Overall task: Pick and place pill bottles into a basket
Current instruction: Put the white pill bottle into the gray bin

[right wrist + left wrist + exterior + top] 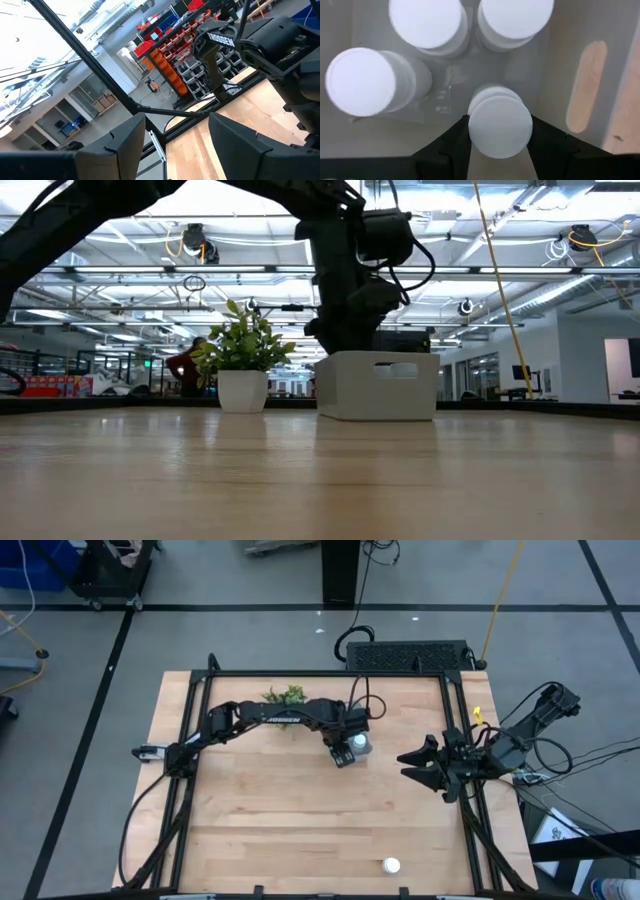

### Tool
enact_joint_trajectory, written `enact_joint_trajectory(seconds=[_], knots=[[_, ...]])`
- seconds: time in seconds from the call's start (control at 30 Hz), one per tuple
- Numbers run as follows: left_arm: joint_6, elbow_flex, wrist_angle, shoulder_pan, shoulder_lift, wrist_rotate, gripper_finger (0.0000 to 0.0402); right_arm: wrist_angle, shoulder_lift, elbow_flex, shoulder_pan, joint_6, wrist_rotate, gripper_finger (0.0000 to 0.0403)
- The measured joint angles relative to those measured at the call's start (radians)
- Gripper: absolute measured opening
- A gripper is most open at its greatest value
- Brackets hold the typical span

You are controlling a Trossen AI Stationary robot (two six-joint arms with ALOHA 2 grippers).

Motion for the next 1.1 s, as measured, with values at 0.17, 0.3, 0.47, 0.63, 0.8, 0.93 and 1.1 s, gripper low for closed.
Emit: enact_joint_trajectory(seconds=[0.17,0.3,0.47,0.63,0.8,0.93,1.1], knots=[[-0.006,0.000,-0.001,0.004,0.000,0.023,0.0185,0.000,0.000,0.000,0.000,-0.006,0.000,0.0212],[-0.011,-0.002,-0.006,0.004,0.000,0.030,0.0218,-0.003,0.000,0.000,0.000,-0.007,0.000,0.0212],[-0.025,-0.003,-0.005,0.003,0.000,0.032,0.0255,-0.005,0.000,0.000,0.000,-0.007,0.000,0.0212],[-0.030,-0.003,-0.005,0.000,0.000,0.038,0.0296,-0.006,0.000,0.000,0.000,-0.008,0.000,0.0212],[-0.032,0.000,-0.005,0.000,-0.026,0.031,0.0337,-0.007,0.000,0.000,0.000,-0.008,0.000,0.0212],[-0.032,0.002,-0.005,0.005,-0.068,0.013,0.0359,-0.007,0.000,0.000,0.000,-0.008,0.000,0.0212],[-0.032,0.003,0.015,0.008,-0.128,-0.011,0.0373,-0.007,0.000,-0.001,0.000,-0.009,0.000,0.0212]])
